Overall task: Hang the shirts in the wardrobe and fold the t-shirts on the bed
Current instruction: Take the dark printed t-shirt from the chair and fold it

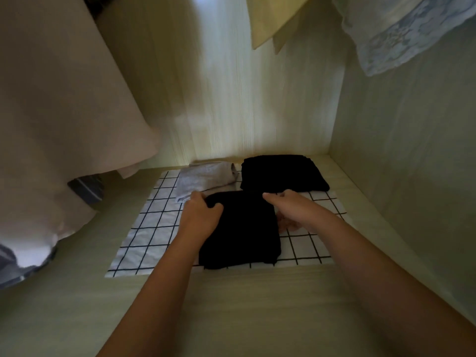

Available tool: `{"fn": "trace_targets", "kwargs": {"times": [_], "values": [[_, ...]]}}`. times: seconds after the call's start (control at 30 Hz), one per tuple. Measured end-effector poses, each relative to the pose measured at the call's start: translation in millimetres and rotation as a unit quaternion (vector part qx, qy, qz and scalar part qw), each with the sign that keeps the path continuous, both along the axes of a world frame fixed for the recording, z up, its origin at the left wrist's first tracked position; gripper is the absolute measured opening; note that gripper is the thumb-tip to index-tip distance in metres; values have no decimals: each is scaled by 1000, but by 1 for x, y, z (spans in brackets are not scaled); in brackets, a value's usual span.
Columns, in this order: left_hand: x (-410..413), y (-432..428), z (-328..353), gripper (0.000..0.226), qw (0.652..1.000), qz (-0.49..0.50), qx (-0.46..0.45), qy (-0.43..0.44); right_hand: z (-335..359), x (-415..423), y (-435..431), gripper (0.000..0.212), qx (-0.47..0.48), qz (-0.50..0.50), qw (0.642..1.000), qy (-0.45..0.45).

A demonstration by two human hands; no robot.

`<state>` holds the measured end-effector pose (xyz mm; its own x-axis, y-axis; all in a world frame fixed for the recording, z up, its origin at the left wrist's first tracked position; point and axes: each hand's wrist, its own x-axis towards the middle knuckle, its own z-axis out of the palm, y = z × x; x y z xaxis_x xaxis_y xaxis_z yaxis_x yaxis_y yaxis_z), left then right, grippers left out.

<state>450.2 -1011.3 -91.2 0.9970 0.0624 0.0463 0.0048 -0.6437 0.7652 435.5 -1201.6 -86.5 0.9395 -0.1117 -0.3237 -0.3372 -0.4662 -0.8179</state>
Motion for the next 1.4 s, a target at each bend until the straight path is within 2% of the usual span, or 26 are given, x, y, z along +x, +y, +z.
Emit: {"fn": "trace_targets", "kwargs": {"times": [0.17,0.3,0.37,0.47,0.6,0.83,0.93,0.97,1.07,1.13,1.17,1.33,1.4], "values": [[-19,18,-17,39,988,23,-125,83,-8,-18,13,62,54,8,998,19],[-24,17,-12,13,969,19,-209,128,-12,-20,18,58,88,-7,996,-3],[-24,14,-8,6,967,15,-214,134,-12,-21,19,57,112,-11,994,-2],[-21,6,-4,7,968,11,-214,127,-9,-25,12,45,136,-26,990,-15],[-18,-18,3,12,962,-6,-243,128,-7,-27,-12,50,152,-72,985,-40],[-15,-71,-2,7,950,-53,-260,165,-4,-40,-58,41,160,-126,977,-57],[-16,-84,-6,14,951,-68,-253,164,-8,-43,-72,53,133,-143,979,-51],[-16,-87,-8,10,955,-69,-245,155,-10,-44,-74,54,125,-144,980,-51],[-17,-89,-10,3,964,-60,-227,128,-15,-46,-74,34,113,-138,982,-64],[-16,-89,-14,19,970,-56,-207,115,-16,-45,-73,18,83,-133,984,-81],[-17,-88,-16,25,973,-55,-195,107,-16,-44,-73,17,56,-130,986,-89],[-25,-88,-24,34,986,-42,-144,72,-29,-35,-72,52,-141,-118,979,-92],[-27,-89,-24,37,988,-29,-135,72,-34,-32,-73,59,-172,-123,973,-91]]}}
